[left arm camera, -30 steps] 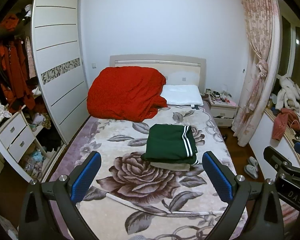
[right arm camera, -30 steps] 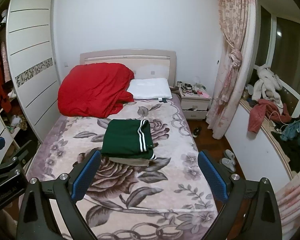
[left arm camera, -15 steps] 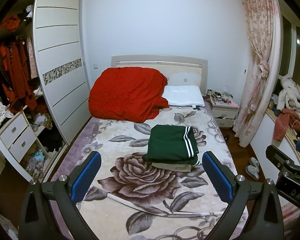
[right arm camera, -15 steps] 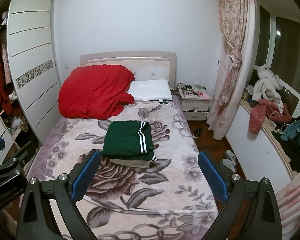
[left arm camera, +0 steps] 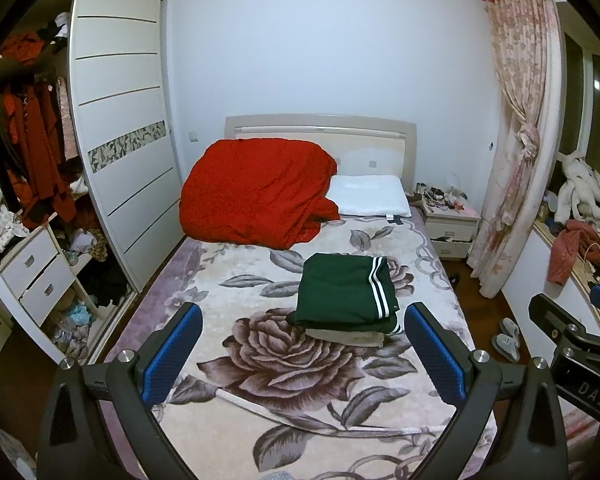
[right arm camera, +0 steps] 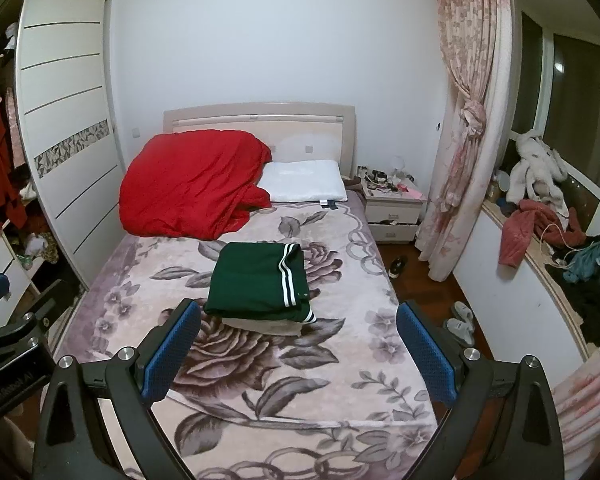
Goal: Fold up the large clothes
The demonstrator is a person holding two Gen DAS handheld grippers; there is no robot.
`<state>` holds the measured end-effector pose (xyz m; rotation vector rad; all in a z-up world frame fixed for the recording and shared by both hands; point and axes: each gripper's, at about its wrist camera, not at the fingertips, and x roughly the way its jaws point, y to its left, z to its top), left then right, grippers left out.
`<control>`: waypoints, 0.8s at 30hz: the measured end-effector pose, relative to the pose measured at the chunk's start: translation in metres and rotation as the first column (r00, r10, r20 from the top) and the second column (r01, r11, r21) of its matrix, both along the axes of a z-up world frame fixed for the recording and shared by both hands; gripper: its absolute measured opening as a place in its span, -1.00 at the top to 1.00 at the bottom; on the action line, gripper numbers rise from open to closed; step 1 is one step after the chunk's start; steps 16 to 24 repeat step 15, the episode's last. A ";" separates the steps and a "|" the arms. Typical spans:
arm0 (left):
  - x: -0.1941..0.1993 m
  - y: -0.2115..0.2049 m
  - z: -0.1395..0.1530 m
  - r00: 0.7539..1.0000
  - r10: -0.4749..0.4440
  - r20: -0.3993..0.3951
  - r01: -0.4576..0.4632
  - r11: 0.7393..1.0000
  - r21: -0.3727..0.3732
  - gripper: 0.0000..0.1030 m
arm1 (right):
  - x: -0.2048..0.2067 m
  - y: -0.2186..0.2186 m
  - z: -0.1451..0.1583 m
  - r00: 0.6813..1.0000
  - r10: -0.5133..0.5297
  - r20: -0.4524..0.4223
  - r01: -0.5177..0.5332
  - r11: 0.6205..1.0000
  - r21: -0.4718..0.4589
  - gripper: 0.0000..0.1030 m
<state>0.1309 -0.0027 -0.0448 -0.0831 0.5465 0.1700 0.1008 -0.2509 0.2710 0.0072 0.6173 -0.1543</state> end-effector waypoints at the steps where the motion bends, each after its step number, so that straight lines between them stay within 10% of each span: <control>1: 0.000 0.000 -0.001 1.000 -0.002 -0.001 0.002 1.000 0.000 -1.00 | -0.001 0.001 -0.001 1.000 0.000 0.000 0.000 1.000 0.000 -0.94; 24: 0.000 0.011 0.005 1.000 0.027 0.000 -0.027 1.000 -0.006 -1.00 | -0.014 0.011 -0.010 1.000 -0.007 -0.001 0.007 1.000 -0.001 -0.94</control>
